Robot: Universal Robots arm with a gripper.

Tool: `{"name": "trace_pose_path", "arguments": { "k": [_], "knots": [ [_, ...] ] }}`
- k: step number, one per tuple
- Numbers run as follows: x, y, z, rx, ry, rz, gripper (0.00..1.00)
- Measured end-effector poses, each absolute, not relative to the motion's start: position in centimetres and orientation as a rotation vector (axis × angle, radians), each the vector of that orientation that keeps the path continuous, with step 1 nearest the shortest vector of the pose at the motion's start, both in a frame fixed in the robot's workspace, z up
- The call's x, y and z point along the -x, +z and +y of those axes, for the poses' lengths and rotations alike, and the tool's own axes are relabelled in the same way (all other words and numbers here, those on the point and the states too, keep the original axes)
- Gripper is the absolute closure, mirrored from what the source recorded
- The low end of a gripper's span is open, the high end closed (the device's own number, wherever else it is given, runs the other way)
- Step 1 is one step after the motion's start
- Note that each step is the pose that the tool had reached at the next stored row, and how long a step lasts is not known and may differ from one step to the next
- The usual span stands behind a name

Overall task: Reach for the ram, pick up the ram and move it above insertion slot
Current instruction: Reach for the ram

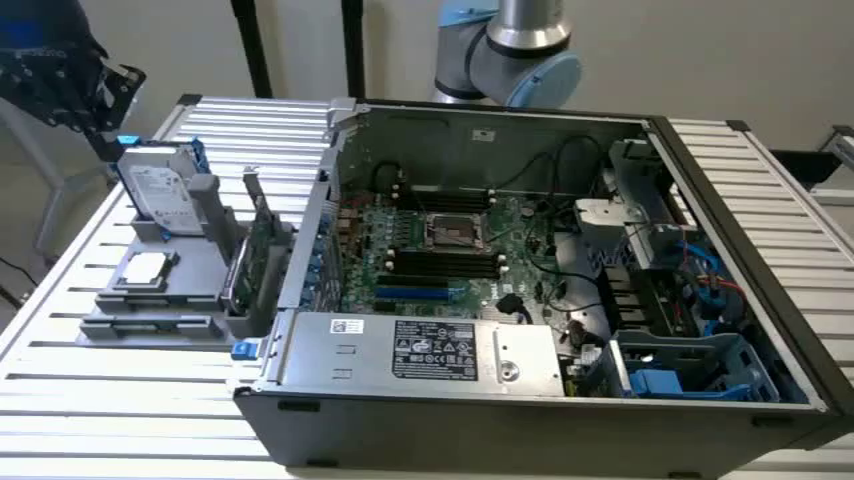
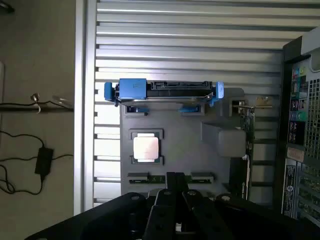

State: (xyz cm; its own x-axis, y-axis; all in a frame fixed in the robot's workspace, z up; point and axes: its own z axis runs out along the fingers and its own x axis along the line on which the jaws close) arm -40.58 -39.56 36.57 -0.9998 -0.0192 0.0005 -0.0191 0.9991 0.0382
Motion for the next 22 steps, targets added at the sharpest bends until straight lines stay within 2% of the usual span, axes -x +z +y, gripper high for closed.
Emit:
{"name": "trace_pose_path", "arguments": {
  "k": [14,22],
  "knots": [
    [40.6,36.6,-39.7,-0.03,-0.06,-3.14,0.89],
    [40.3,36.6,-42.0,-0.03,-0.061,-3.14,0.89]
  ]
}}
